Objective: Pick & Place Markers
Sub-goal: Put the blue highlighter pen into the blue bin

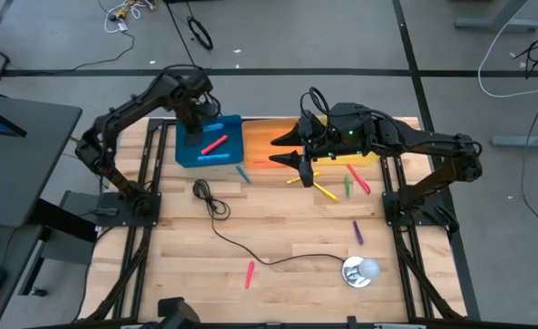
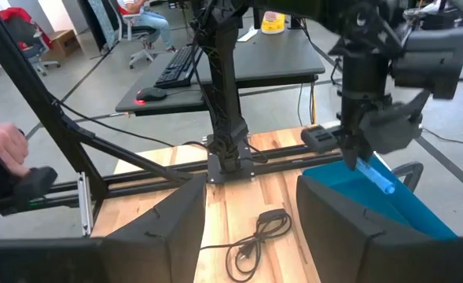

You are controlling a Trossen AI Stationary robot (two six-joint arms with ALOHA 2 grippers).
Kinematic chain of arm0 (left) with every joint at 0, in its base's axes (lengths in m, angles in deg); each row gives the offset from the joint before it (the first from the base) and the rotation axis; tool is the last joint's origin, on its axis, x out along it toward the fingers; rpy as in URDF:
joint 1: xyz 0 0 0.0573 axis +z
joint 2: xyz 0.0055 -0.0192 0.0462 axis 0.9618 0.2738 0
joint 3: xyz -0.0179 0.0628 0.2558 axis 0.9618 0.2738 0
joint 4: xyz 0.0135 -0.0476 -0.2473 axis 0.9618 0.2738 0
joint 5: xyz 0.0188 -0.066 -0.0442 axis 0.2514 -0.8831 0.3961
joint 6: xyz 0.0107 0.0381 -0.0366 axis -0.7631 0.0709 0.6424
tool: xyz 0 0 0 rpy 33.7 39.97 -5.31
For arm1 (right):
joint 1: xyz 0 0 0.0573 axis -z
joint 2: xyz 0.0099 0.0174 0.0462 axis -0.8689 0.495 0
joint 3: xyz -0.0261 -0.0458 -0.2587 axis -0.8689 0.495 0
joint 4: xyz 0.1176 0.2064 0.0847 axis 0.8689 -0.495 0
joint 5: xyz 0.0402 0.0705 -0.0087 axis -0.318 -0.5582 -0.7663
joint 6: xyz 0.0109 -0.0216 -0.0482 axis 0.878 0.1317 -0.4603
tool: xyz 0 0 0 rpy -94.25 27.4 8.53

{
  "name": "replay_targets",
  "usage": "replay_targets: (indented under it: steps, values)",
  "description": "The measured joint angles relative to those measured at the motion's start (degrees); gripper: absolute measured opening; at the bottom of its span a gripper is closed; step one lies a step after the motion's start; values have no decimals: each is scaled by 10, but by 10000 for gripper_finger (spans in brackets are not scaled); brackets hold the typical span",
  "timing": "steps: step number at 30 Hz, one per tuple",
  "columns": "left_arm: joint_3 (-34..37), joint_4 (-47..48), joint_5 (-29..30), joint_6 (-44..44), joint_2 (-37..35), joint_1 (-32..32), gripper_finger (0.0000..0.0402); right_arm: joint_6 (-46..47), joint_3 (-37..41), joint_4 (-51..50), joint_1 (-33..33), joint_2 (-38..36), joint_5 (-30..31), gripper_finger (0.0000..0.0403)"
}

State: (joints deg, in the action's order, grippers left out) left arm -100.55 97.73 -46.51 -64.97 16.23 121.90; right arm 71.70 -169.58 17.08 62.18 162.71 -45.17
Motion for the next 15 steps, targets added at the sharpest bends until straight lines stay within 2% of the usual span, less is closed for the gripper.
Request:
replay_targets:
  steps: [15]
  values:
    - [168, -164, -13, 0, 1, -1, 69, 10, 0, 0, 0, 0, 0, 201]
